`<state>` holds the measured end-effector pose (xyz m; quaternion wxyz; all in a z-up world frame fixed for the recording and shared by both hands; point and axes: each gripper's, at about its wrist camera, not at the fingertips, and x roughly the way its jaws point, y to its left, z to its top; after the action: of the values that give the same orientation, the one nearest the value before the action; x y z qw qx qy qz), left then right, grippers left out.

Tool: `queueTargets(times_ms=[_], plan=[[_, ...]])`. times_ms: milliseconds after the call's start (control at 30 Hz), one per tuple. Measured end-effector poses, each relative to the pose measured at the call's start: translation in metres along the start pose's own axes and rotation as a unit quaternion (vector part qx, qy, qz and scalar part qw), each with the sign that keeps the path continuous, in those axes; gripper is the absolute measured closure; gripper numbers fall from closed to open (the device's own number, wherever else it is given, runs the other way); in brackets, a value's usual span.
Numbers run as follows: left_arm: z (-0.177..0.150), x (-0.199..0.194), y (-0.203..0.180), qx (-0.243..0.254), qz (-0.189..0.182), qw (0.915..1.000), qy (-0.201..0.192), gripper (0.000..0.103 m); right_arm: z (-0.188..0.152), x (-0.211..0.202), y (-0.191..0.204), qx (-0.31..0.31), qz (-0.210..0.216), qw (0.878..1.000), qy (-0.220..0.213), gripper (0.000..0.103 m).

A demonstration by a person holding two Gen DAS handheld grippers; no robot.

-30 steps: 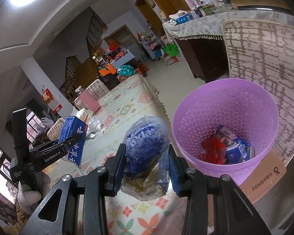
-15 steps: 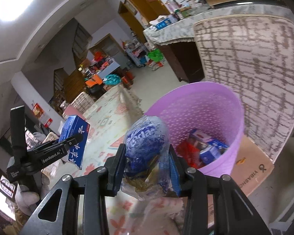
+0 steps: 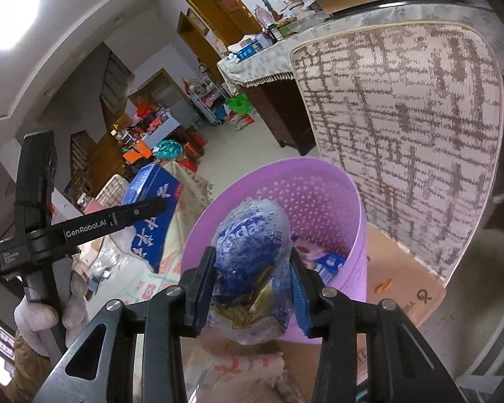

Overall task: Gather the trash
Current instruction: 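Lower both items into the purple wastebasket and open both tools, then return both open tools from the wastebasket to the table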

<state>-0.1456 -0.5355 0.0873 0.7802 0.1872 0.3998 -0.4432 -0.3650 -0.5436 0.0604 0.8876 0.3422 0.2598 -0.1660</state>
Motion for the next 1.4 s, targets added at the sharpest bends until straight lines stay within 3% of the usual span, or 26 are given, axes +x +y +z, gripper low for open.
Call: queueTargets(times_ms=[67,100,367,667,833,1100,1400], plan=[[0.0,-0.004,0.0,-0.006,-0.003,1.0,-0.006,0.037,0.005,0.001,-0.003,0.008,-0.008,1.0,-0.006,0.052],[-0.001,-0.008,0.001,-0.01,-0.005,0.9998,-0.014,0.031,0.007,0.001,-0.004,0.013,-0.007,1.0,-0.008,0.048],[-0.036,-0.044,0.027,-0.037,-0.001,0.999,-0.024,0.028,0.003,-0.005,0.003,0.012,-0.002,1.0,-0.011,0.037],[-0.113,-0.086,0.106,-0.13,0.0,0.9911,-0.029,0.028,-0.019,0.02,0.054,-0.015,0.021,0.999,0.036,0.029],[-0.158,-0.105,0.166,-0.193,0.029,0.9805,-0.022,0.028,-0.044,0.046,0.105,-0.053,0.045,0.995,0.069,0.024],[-0.222,-0.152,0.252,-0.265,0.11,0.9572,-0.038,0.028,-0.093,0.117,0.198,-0.103,0.103,0.979,0.146,0.023],[-0.275,-0.193,0.342,-0.351,0.18,0.9177,-0.045,0.028,-0.125,0.167,0.273,-0.145,0.138,0.965,0.171,0.023]])
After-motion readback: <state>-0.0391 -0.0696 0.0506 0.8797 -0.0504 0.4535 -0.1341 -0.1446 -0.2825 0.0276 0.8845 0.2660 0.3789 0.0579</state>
